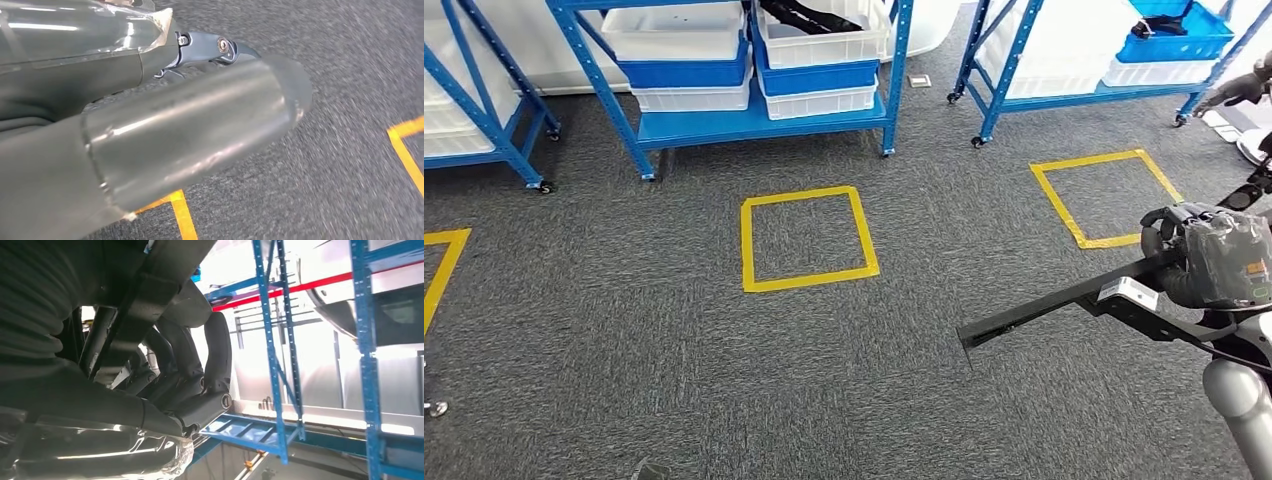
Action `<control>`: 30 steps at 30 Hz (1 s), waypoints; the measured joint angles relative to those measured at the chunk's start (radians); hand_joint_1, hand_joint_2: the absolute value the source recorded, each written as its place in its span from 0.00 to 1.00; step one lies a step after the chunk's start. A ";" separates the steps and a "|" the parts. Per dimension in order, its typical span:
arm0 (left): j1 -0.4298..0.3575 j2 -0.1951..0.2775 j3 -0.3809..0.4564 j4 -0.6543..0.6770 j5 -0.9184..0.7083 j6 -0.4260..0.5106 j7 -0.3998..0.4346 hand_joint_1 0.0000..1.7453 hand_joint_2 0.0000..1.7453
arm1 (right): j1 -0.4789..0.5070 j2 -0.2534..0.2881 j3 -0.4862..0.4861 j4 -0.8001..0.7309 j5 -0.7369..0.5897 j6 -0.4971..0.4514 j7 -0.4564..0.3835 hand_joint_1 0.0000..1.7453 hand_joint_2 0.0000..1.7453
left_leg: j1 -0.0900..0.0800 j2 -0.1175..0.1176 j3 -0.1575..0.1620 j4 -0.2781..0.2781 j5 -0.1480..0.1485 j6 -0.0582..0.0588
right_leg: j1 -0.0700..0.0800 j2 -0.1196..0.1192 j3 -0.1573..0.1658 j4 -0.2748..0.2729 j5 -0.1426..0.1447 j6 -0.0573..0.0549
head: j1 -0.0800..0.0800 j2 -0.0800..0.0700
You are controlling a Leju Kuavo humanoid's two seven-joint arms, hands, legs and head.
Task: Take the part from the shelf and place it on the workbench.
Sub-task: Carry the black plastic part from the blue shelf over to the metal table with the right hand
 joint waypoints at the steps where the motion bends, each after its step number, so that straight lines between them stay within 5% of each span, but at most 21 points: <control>1: -0.001 0.000 -0.001 0.000 0.000 0.000 0.000 0.00 0.00 | 0.000 0.000 -0.003 0.000 -0.001 0.000 0.000 0.87 1.00 | -0.001 0.012 0.001 0.003 -0.003 -0.004 | 0.000 -0.020 0.041 -0.070 0.023 0.004 | 0.000 0.000; 3: -0.002 0.001 -0.002 0.000 0.001 0.000 0.000 0.00 0.00 | -0.001 -0.001 -0.009 -0.001 -0.002 0.001 0.000 0.87 1.00 | -0.005 0.032 0.002 0.009 -0.009 -0.014 | 0.006 -0.048 0.090 -0.163 0.055 -0.001 | 0.002 0.000; 6: -0.003 0.001 -0.002 0.000 0.002 0.001 0.000 0.00 0.00 | 0.002 -0.003 -0.014 -0.001 -0.003 0.002 0.000 0.87 1.00 | -0.007 0.055 0.005 0.013 -0.015 -0.026 | 0.006 -0.024 0.086 -0.169 0.065 -0.023 | -0.001 0.000; 8: -0.003 0.002 -0.003 0.000 0.001 0.001 0.000 0.00 0.00 | 0.004 -0.006 -0.017 -0.001 -0.006 0.002 0.000 0.87 1.00 | 0.000 0.019 -0.007 0.047 -0.045 -0.038 | -0.002 -0.003 0.083 -0.170 0.072 -0.038 | -0.003 0.000; 10: -0.001 0.002 -0.003 0.000 0.001 0.001 0.000 0.00 0.00 | 0.005 -0.008 -0.019 -0.002 -0.010 0.002 0.000 0.87 1.00 | 0.005 -0.041 -0.053 0.157 -0.116 -0.046 | -0.005 0.016 0.079 -0.171 0.077 -0.051 | -0.004 0.000; 12: 0.001 0.002 -0.003 0.000 0.001 0.001 0.000 0.00 0.00 | 0.007 -0.008 -0.020 -0.003 -0.013 0.004 -0.002 0.87 1.00 | 0.006 -0.061 -0.109 0.283 -0.174 -0.048 | -0.003 0.039 0.074 -0.170 0.080 -0.056 | -0.004 0.000; 13: 0.002 0.003 -0.003 0.000 0.001 0.001 0.000 0.00 0.00 | 0.009 -0.008 -0.020 -0.003 -0.015 0.005 -0.002 0.87 1.00 | 0.006 -0.062 -0.119 0.307 -0.175 -0.047 | -0.002 0.053 0.072 -0.169 0.081 -0.056 | -0.004 0.000; 15: 0.003 0.003 -0.003 0.000 0.001 0.001 0.001 0.00 0.00 | 0.014 -0.010 -0.021 -0.003 -0.018 0.005 -0.002 0.87 1.00 | 0.007 -0.072 -0.082 0.239 -0.124 -0.041 | -0.002 0.080 0.071 -0.167 0.083 -0.055 | -0.004 0.000; 17: 0.003 0.004 -0.003 0.000 0.001 0.001 0.001 0.00 0.00 | 0.016 -0.011 -0.023 -0.004 -0.021 0.005 -0.002 0.87 1.00 | 0.012 -0.120 -0.011 0.100 -0.061 -0.033 | 0.000 0.106 0.068 -0.163 0.085 -0.051 | -0.004 0.000; 19: 0.003 0.004 -0.003 0.000 0.001 0.001 0.000 0.00 0.00 | 0.018 -0.011 -0.026 -0.007 -0.022 0.005 -0.002 0.87 1.00 | 0.012 -0.151 0.022 0.033 -0.044 -0.027 | 0.002 0.129 0.059 -0.162 0.090 -0.042 | -0.003 0.000; 21: 0.002 0.004 -0.005 0.000 0.001 0.001 0.000 0.00 0.00 | 0.027 -0.015 -0.030 -0.011 -0.023 0.005 -0.003 0.87 1.00 | 0.007 -0.129 0.024 0.026 -0.041 -0.019 | 0.003 0.151 0.049 -0.166 0.099 -0.027 | -0.004 0.000; 23: -0.001 0.003 -0.009 0.000 0.001 0.001 0.000 0.00 0.00 | 0.037 -0.020 -0.036 -0.015 -0.024 0.005 -0.003 0.87 1.00 | 0.006 -0.100 0.028 0.012 -0.030 -0.003 | 0.005 0.113 0.029 -0.143 0.087 -0.021 | -0.001 0.000; 25: 0.001 0.004 -0.011 0.000 0.001 0.002 0.000 0.00 0.00 | 0.041 -0.022 -0.040 -0.017 -0.025 0.005 -0.004 0.87 1.00 | 0.006 -0.069 0.029 0.002 -0.024 0.007 | 0.006 0.047 -0.023 -0.041 0.037 -0.024 | 0.004 0.000; 28: 0.005 0.005 -0.014 0.000 0.001 0.002 0.000 0.00 0.00 | 0.050 -0.021 -0.040 -0.018 -0.026 0.006 -0.005 0.87 1.00 | 0.003 -0.023 0.025 0.003 -0.025 0.008 | 0.002 0.021 -0.095 0.125 -0.024 -0.015 | 0.007 0.000; 30: 0.006 0.004 -0.016 0.000 0.001 0.002 0.000 0.00 0.00 | 0.052 -0.021 -0.040 -0.018 -0.028 0.010 -0.007 0.87 1.00 | 0.003 0.005 0.026 0.004 -0.027 0.005 | -0.004 0.010 -0.056 0.070 0.002 0.003 | 0.007 0.000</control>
